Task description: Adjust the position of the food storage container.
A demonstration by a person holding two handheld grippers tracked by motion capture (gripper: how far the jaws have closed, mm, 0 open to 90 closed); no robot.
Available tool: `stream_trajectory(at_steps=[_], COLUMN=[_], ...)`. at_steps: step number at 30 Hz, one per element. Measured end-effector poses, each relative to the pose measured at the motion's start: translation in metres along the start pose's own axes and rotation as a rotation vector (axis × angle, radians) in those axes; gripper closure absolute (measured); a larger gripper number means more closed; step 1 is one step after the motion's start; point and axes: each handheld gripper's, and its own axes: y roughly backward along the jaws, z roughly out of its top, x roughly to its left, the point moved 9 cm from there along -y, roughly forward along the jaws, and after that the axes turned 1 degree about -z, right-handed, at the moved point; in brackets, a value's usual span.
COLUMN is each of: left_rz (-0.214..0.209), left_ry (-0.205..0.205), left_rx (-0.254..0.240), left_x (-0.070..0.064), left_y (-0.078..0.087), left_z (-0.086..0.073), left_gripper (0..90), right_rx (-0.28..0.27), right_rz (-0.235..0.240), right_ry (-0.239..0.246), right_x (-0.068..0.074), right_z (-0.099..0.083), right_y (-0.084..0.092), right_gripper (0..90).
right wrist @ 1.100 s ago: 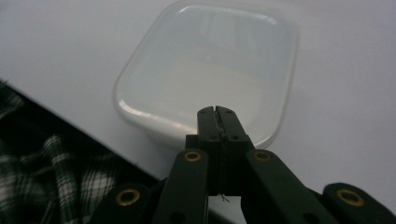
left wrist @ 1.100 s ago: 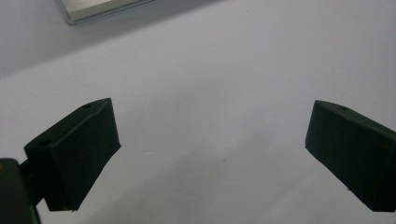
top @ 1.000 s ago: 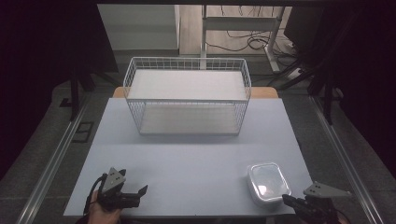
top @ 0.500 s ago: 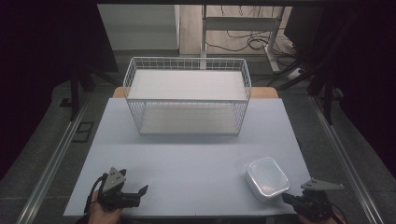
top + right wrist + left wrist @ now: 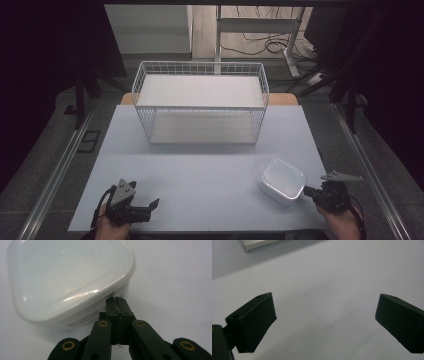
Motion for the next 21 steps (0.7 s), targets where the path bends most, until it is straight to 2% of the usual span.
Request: stream_trajectory(at_steps=[3,9,12,18,20,21], left_rz=[0.000,0.001,0.000,-0.001,-0.002,-0.003], left_ry=[-0.001,-0.003,-0.003,-0.005,-0.002,-0.003], left_rx=[0.002,0.004,0.004,0.006,0.006,0.007], left_x=[0.000,0.000,0.000,-0.001,-0.001,-0.001], left_y=[0.000,-0.001,-0.001,-0.001,-0.001,-0.001], left_z=[0.000,0.000,0.000,0.000,0.000,0.000], left_gripper=[2.7,2.7,2.8,2.8,2.8,2.8], right_rx=[0.004,0.003,0.001,0.020,0.024,0.031], right_rz=[-0.014,-0.004,0.028,0.044,0.059,0.072], right_ry=[-0.008,-0.016,-0.028,0.001,0.003,0.008], right_x=[-0.010,-0.015,-0.009,0.007,0.015,0.023], right_z=[0.011,0.024,0.030,0.040,0.042,0.042], right_y=[-0.013,-0.028,-0.034,-0.044,-0.046,-0.046], right_gripper=[89.0,89.0,89.0,89.0,89.0,88.9])
